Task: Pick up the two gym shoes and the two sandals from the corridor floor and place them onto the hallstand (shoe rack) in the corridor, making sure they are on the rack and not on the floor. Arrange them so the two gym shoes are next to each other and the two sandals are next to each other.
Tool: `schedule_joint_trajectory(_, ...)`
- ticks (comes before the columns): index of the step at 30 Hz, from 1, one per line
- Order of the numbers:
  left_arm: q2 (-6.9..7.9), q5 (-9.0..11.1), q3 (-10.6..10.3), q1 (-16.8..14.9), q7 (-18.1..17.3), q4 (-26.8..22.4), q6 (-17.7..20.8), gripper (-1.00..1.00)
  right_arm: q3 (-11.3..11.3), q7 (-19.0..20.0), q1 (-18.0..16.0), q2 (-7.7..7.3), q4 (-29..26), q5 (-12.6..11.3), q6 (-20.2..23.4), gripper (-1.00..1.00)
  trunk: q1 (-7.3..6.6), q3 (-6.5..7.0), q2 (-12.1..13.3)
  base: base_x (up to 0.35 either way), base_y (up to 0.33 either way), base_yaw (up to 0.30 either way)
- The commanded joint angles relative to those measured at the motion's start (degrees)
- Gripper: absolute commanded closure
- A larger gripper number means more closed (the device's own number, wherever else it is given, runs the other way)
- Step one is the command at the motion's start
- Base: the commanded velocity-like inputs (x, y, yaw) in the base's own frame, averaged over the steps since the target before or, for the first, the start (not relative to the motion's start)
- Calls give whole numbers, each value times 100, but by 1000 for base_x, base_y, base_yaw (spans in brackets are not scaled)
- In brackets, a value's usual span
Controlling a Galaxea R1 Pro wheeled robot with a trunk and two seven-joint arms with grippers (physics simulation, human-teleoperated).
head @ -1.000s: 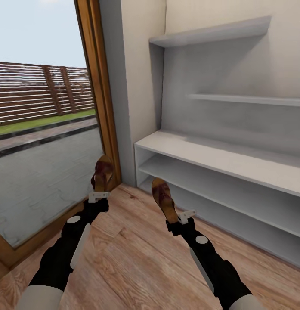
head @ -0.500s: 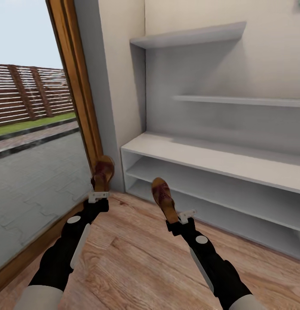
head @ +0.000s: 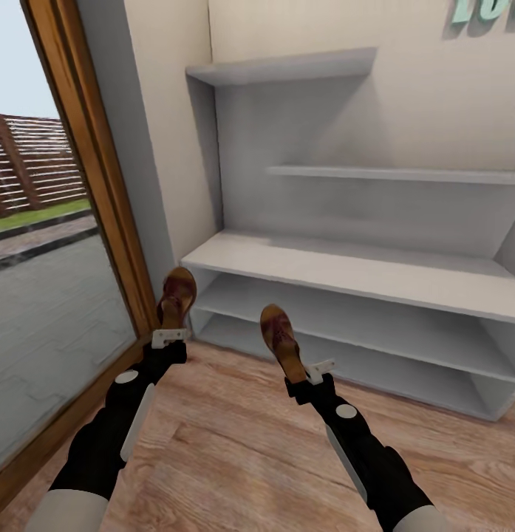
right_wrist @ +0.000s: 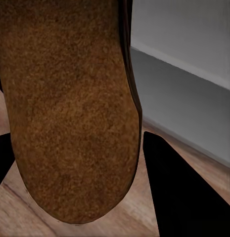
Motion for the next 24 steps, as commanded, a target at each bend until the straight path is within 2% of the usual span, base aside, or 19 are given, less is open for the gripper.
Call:
schedule_joint_trajectory(1, 4, 16, -1, -1, -15, -9, 32, 100, 3, -7, -4, -1, -7, -22, 36, 100, 0, -2, -2, 134, 289, -279)
schedule_joint_trajectory(12, 4, 16, 0, -1, -15, -9, 32, 100, 3, -7, -4, 1, -1, -22, 38, 100, 0, 34, -2, 22, 274, -279)
schedule_joint_trajectory(24, 4, 16, -4, -1, -15, -9, 32, 100, 3, -7, -4, 0, -1, -31, 35, 100, 0, 78, -2, 0, 73, -279)
